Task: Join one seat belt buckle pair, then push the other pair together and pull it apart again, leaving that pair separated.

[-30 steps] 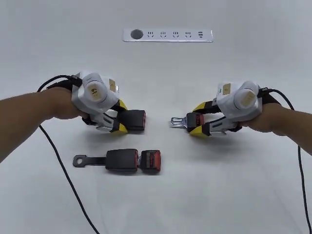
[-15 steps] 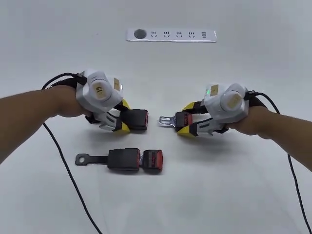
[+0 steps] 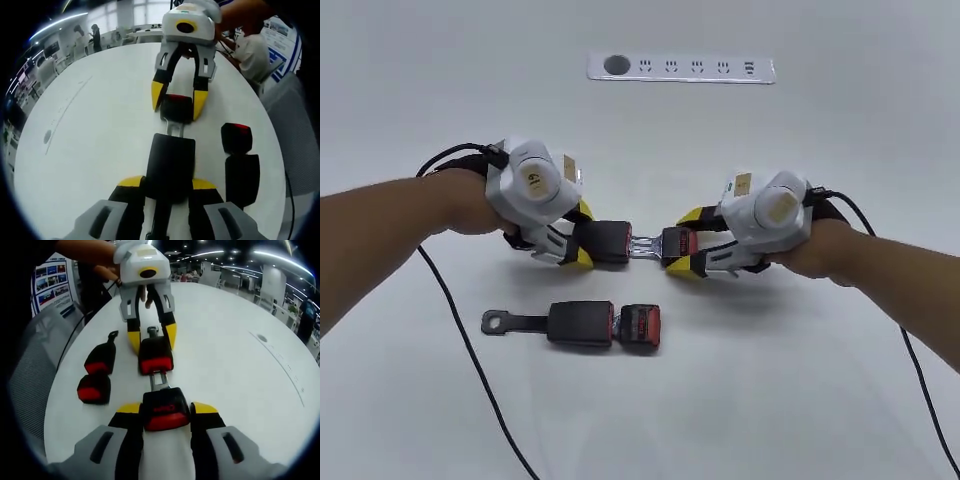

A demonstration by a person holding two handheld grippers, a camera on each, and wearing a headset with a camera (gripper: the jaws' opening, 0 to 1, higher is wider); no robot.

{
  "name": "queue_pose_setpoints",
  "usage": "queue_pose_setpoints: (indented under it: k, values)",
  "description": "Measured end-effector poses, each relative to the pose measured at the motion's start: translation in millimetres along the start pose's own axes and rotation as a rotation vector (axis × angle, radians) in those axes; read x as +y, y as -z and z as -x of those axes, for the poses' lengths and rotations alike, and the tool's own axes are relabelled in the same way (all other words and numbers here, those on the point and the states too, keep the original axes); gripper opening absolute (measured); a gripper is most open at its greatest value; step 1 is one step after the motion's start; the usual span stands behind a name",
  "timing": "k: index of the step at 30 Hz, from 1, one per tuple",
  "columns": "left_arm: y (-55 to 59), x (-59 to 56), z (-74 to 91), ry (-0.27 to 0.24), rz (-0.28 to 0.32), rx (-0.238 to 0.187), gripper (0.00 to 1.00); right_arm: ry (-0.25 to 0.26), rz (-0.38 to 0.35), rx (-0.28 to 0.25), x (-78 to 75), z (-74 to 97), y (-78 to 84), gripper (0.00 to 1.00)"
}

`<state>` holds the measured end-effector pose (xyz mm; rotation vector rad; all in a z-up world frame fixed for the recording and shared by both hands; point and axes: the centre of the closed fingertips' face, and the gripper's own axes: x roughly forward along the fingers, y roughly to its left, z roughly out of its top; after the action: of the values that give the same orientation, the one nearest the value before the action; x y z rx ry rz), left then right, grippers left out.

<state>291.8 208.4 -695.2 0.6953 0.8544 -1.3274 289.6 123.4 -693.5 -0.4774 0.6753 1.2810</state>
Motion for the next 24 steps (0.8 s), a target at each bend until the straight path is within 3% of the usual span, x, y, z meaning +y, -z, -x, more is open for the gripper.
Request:
queue_pose_setpoints:
  k: [12, 24]
  values:
    - [-1.1, -1.5, 0.9, 0.003, -0.020, 0.003, 0.34, -0.004, -0.012, -0.023, 6.9, -7.2, -8.5, 0.36]
    - [-0.5, -1.4, 0.3, 0.030, -0.065, 0.053, 0.33, -0.016, -0.031, -0.016, 3.8, -9.8, -11.0, 0.35]
